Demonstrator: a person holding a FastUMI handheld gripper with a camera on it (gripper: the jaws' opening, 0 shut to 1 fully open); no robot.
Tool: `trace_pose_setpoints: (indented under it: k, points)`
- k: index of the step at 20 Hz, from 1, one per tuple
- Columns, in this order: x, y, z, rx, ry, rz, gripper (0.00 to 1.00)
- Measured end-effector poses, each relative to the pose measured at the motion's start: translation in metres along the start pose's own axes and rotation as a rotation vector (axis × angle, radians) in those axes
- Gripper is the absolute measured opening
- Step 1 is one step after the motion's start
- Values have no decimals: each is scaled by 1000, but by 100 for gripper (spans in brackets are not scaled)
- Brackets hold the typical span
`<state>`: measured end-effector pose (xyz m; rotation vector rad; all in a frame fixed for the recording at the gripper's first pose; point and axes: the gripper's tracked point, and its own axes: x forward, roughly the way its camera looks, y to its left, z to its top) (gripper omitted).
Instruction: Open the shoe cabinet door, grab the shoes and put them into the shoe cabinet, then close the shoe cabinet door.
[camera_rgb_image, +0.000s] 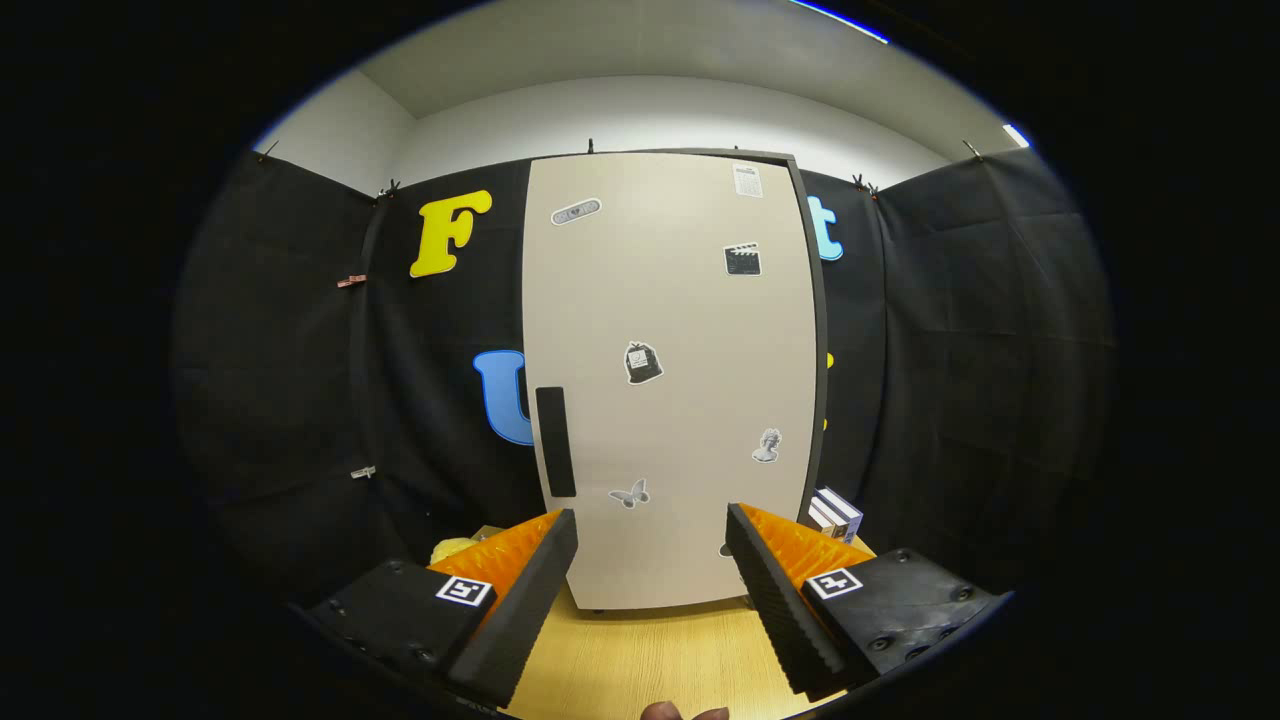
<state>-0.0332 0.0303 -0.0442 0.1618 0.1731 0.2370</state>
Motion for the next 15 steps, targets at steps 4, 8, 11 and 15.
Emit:
trace_pose_setpoints:
  k: [4,8,11,15]
  points:
    - [2,3,0,-3,-3,3,98]
    - [1,1,0,-4,0,1,98]
    - [1,-1,0,-4,2,-1,98]
    - [0,-2,0,-3,2,-3,98]
